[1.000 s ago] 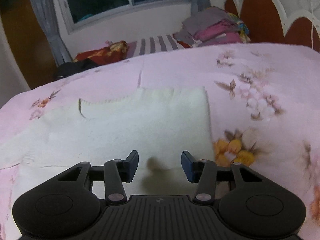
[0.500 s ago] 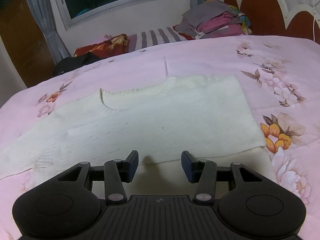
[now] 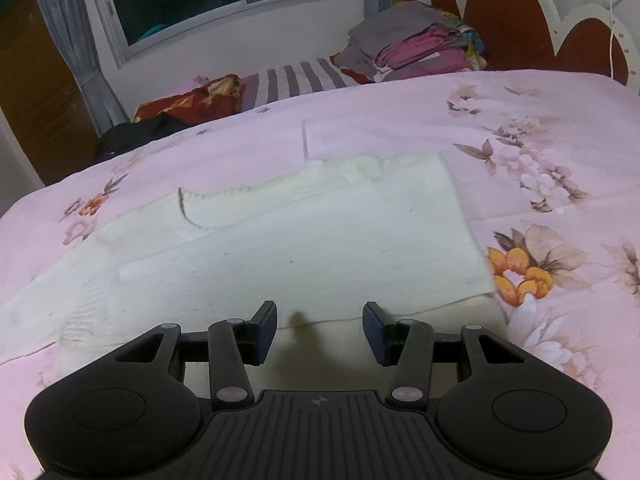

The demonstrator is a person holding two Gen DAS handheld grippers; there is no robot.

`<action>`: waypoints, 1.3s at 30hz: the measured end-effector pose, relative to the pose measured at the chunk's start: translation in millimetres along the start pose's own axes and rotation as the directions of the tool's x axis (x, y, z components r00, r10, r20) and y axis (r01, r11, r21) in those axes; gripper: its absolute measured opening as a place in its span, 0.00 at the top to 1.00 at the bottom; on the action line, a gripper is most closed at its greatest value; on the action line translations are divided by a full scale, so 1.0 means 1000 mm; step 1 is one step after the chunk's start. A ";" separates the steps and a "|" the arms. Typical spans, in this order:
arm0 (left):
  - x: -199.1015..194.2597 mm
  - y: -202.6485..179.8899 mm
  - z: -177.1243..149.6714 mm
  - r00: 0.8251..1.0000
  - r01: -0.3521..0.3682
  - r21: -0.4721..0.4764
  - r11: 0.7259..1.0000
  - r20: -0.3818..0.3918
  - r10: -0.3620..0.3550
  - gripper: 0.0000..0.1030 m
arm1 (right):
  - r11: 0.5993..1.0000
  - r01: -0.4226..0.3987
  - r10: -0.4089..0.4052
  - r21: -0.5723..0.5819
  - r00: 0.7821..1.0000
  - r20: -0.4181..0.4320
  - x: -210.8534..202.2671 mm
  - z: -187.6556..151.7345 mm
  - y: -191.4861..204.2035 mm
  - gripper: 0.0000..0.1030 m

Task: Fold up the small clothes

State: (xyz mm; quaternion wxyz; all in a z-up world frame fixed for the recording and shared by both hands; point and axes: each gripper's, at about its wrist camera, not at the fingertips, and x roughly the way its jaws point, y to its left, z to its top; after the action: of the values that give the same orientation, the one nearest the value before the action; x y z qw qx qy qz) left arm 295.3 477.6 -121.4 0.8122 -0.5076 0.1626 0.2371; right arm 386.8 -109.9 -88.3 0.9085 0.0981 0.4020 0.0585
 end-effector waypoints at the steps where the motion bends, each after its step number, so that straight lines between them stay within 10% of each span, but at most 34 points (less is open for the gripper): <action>1: 0.003 -0.009 -0.002 1.000 0.003 0.016 1.000 -0.005 -0.003 0.97 | 1.000 0.002 -0.002 -0.003 1.000 0.003 -0.001 0.001 -0.001 0.53; 22: 0.050 -0.133 -0.089 0.972 0.159 0.267 0.951 -0.211 -0.103 0.97 | 1.000 0.014 -0.014 0.014 1.000 -0.003 -0.011 0.002 -0.043 0.53; 34: 0.102 -0.244 -0.265 0.836 0.398 0.496 0.772 -0.543 -0.082 0.97 | 0.999 -0.011 0.010 0.053 1.000 0.016 -0.022 0.012 -0.071 0.53; 39: 0.107 -0.242 -0.341 0.768 0.450 0.495 0.743 -0.640 -0.038 0.96 | 0.997 -0.018 0.017 0.078 1.000 0.012 -0.026 0.015 -0.084 0.53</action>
State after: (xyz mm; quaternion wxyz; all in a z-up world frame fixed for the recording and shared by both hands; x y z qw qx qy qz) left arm 510.3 103.5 -141.7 0.8648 -0.2747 0.4041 -0.1156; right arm 383.2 -198.8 -78.9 0.9057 0.1375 0.3978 0.0500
